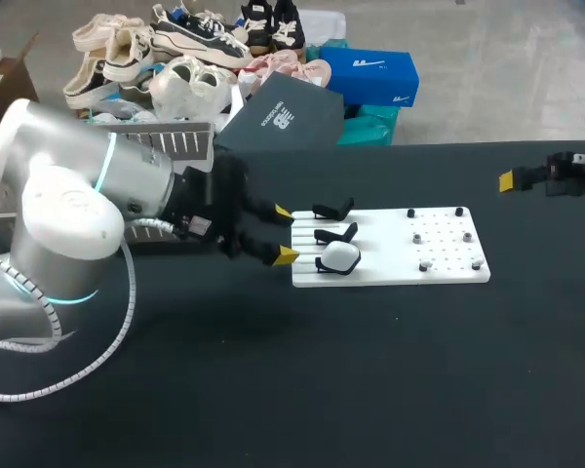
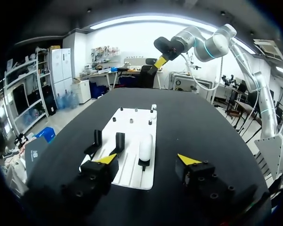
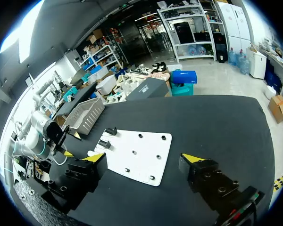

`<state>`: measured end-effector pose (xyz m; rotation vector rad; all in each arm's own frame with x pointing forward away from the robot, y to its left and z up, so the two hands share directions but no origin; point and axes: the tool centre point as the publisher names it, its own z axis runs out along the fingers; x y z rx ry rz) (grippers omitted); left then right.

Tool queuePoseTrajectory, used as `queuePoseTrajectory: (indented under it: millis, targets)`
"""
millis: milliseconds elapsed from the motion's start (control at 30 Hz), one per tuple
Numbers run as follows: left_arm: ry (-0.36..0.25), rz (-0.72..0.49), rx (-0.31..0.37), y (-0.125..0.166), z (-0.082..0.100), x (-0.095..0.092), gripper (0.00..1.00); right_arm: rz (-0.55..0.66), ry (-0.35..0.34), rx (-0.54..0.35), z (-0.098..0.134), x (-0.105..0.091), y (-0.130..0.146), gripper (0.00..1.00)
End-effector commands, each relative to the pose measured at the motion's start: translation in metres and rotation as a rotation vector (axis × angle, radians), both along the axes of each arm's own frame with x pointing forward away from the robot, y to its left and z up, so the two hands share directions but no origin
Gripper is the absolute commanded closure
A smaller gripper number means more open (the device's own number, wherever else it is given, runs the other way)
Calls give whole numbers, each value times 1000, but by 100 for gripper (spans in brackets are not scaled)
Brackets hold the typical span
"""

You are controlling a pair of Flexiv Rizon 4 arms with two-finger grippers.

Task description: Pick up each earbud case from the left stands, insert the matching earbuds, close the lid, and place the case in the box.

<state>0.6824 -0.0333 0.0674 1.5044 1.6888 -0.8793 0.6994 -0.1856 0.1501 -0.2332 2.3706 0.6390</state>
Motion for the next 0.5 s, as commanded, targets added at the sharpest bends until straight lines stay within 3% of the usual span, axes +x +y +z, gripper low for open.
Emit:
queuePoseTrajectory:
  millis: [33, 200, 333, 500]
  targets:
    - [-2, -12, -22, -5, -7, 1, 27, 1, 1, 0, 0, 0, 0, 0]
    - [15, -30, -34, -11, -11, 1, 37, 1, 1, 0, 0, 0, 0, 0]
    - [0, -40, -41, -16, -17, -2, 38, 1, 1, 0, 0, 0, 0, 0]
    - [-62, -37, -55, -22, -22, -5, 22, 1, 1, 0, 0, 0, 0, 0]
